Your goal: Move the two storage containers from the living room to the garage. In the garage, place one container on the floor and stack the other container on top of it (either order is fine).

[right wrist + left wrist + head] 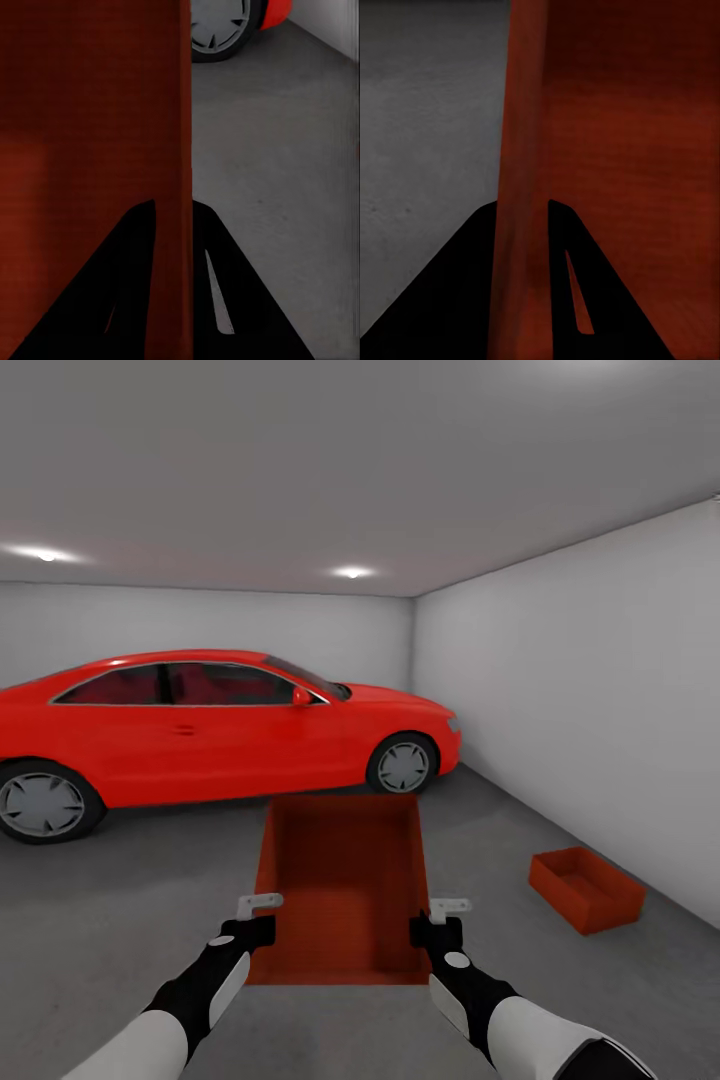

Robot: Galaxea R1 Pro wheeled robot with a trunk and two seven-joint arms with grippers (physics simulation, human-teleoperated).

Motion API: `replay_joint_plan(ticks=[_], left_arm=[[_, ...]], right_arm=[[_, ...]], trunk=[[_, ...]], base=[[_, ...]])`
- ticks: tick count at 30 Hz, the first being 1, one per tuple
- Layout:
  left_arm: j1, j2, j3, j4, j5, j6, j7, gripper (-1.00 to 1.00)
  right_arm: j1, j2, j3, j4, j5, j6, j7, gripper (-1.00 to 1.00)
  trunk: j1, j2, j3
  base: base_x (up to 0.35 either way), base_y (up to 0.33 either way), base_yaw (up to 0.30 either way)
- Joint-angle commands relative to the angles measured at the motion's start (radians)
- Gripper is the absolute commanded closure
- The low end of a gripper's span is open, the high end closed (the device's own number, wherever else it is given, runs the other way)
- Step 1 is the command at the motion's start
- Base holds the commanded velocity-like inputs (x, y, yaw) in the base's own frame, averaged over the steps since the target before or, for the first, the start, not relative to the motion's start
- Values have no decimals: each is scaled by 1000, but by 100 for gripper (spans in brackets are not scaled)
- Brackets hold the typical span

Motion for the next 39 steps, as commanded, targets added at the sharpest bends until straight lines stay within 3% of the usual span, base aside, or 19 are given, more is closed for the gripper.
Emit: replay_joint_plan(ticks=[1,39], left_arm=[[0,5,24,-7,-5,6,15,100],[0,6,24,-12,-5,6,15,100]], right_arm=[[0,-9,-23,69,-17,-4,0,100],[0,-10,-28,68,-17,-4,2,100]], trunk=[[1,0,0],[1,0,0]], base=[[322,73,-281],[322,87,-281]])
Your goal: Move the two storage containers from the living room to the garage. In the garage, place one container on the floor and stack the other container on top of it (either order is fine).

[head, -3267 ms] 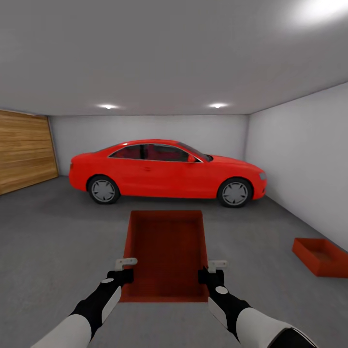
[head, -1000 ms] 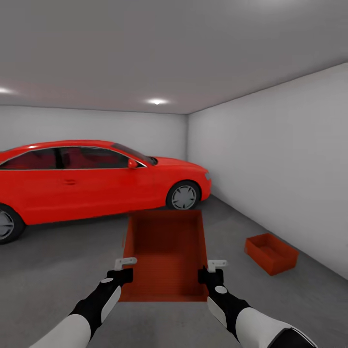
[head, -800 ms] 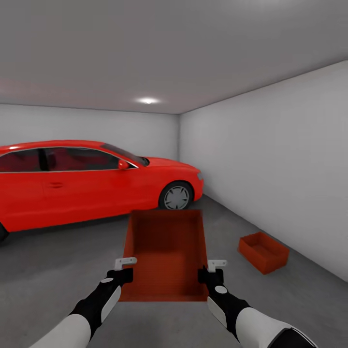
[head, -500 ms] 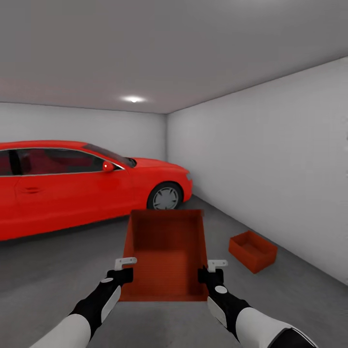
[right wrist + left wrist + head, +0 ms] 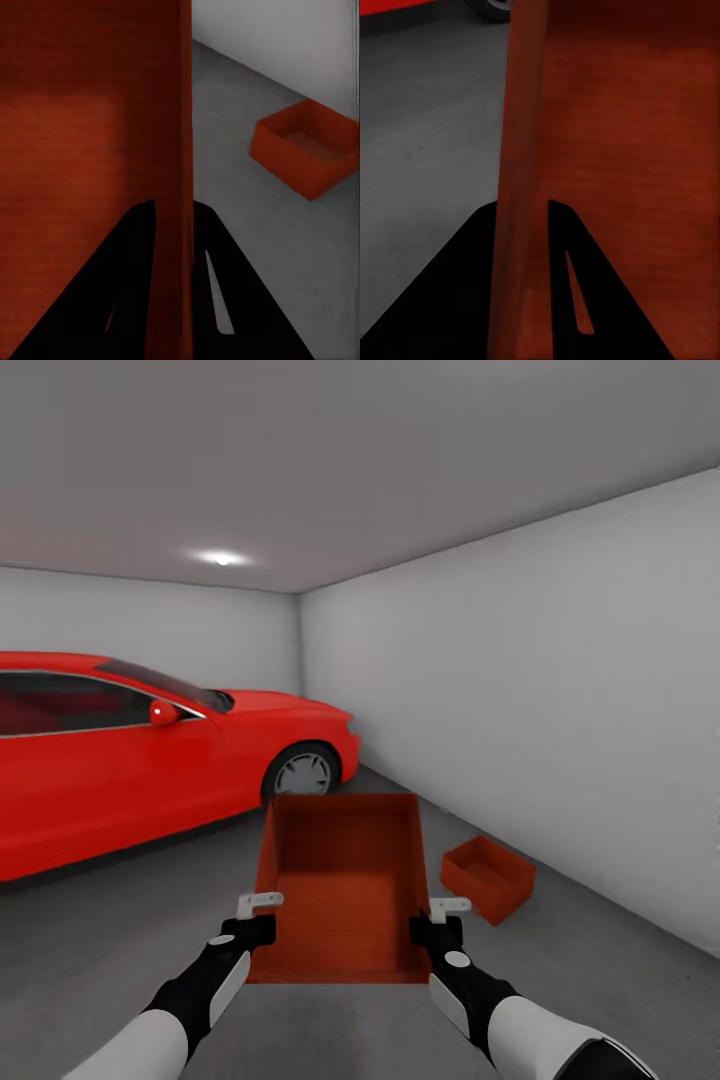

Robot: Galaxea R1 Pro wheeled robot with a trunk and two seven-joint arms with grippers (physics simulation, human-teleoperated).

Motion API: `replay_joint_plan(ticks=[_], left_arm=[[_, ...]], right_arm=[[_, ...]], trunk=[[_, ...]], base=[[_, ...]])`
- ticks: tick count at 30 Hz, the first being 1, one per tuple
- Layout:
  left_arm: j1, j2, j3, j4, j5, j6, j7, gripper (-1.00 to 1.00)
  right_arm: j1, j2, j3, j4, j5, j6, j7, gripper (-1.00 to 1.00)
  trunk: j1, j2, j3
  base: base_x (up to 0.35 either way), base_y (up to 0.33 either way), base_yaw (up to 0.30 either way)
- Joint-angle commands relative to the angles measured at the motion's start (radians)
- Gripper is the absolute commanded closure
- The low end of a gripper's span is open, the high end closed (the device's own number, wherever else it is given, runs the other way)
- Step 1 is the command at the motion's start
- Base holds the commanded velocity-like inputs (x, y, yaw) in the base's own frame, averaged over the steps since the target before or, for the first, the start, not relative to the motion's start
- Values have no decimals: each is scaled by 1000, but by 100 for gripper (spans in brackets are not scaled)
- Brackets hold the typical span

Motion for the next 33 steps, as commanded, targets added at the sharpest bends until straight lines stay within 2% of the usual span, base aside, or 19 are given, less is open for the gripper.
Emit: replay_joint_plan(ticks=[1,33], left_arm=[[0,6,23,-7,-2,6,14,100],[0,7,23,-10,-2,6,14,100]], right_arm=[[0,-9,-26,72,-17,-3,1,100],[0,-9,-26,71,-17,-3,1,100]], trunk=[[1,-1,0],[1,-1,0]], base=[[322,97,-281],[320,149,-276]])
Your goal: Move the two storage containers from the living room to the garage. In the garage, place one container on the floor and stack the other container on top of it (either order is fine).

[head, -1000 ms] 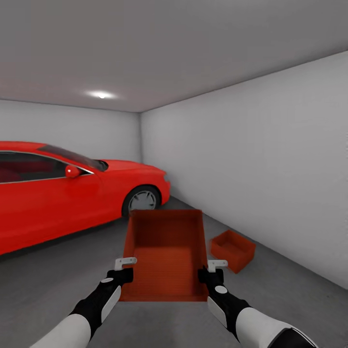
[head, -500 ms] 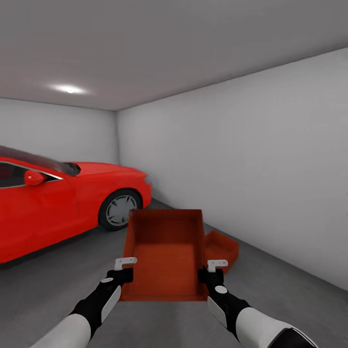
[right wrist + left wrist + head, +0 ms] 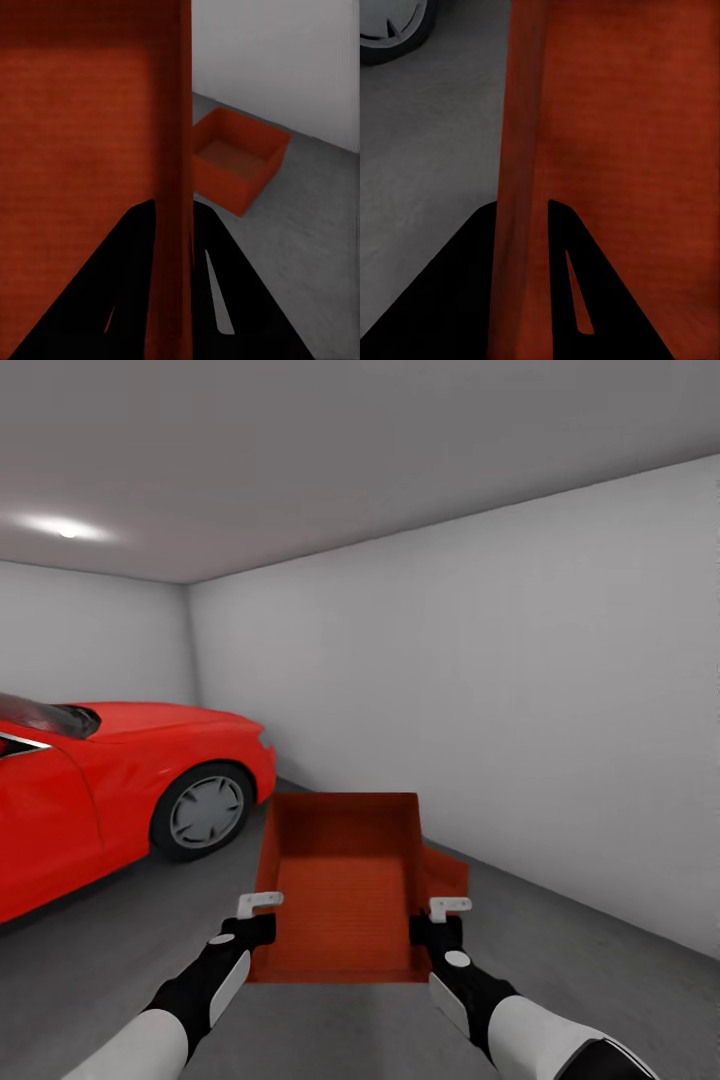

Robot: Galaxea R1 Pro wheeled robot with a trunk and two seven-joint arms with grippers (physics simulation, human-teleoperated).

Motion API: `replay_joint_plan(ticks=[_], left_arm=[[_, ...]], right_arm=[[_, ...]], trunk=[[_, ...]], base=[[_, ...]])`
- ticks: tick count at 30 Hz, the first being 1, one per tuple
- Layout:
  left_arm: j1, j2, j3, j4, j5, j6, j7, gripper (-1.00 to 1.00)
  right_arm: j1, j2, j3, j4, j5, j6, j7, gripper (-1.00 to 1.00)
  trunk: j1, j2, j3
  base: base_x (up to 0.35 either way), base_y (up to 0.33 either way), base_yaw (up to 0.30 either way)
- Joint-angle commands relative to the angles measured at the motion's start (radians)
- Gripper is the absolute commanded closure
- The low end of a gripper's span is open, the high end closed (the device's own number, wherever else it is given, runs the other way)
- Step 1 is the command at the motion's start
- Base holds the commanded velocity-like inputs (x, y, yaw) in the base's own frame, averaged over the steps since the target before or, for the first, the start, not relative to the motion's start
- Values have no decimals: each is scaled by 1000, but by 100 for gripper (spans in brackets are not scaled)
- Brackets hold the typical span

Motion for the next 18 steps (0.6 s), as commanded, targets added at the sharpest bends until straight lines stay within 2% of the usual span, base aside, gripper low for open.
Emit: replay_joint_plan(ticks=[1,18], left_arm=[[-1,8,20,-6,1,5,14,100],[-1,7,20,-9,1,5,14,100]], right_arm=[[0,-7,-27,76,-16,-4,0,100],[0,-6,-27,76,-16,-4,-1,100]], trunk=[[1,-1,0],[1,-1,0]], base=[[313,189,-95],[312,190,-10]])
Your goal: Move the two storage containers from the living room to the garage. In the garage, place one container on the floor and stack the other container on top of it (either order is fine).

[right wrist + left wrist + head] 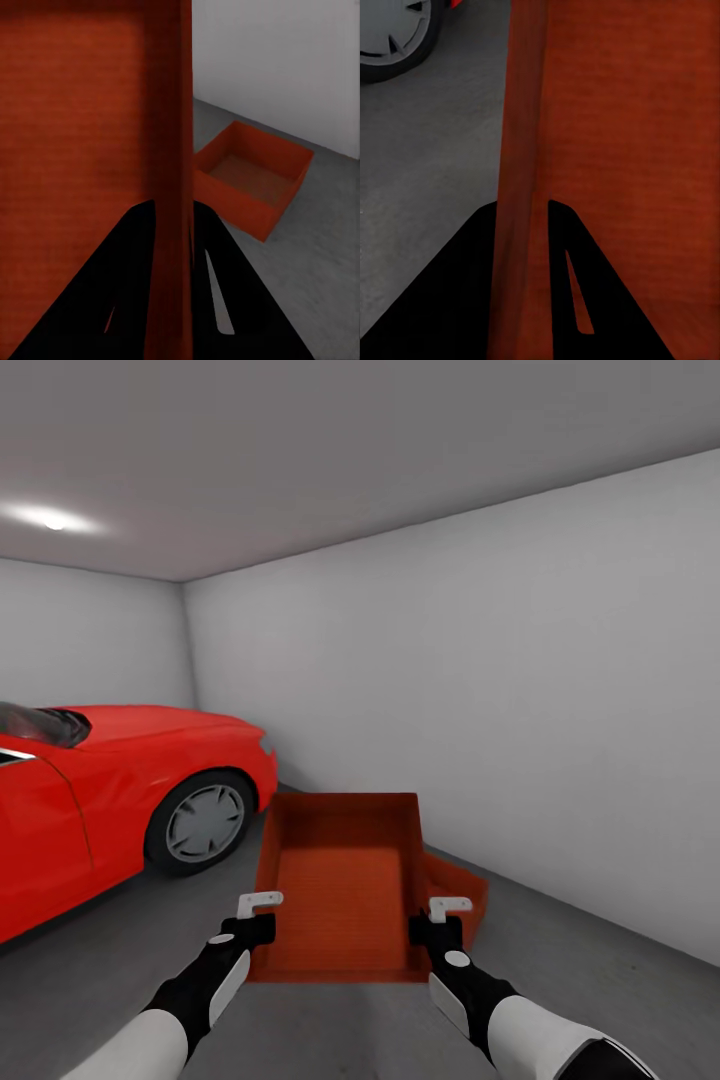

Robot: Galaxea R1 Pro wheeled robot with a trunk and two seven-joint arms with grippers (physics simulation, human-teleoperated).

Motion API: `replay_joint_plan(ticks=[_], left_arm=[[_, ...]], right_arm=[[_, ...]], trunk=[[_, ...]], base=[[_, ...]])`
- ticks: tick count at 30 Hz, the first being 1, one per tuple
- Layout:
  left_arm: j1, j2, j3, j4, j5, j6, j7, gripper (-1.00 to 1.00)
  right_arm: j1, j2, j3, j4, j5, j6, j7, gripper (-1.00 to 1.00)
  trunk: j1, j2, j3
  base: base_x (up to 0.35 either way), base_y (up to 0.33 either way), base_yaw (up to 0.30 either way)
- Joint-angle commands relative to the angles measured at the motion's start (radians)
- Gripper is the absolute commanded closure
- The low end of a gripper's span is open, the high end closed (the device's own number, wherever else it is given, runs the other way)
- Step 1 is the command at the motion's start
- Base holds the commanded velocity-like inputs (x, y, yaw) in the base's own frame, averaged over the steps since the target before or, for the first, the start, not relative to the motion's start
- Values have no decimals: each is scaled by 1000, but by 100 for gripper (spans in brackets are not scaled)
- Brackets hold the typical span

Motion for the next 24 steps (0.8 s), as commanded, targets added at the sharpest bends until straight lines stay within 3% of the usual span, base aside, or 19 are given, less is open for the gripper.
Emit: replay_joint_plan(ticks=[1,8,24], left_arm=[[-1,5,24,-6,-1,1,14,100],[-1,4,24,-6,-1,1,14,100],[-1,3,24,-6,-1,1,14,100]], right_arm=[[0,-8,-24,75,-17,-3,0,100],[0,-8,-24,75,-18,-3,-1,100],[0,-8,-25,75,-18,-3,-1,100]], trunk=[[1,-1,0],[1,-1,0],[1,-1,0]], base=[[312,190,0],[312,190,-110],[306,205,-278]])
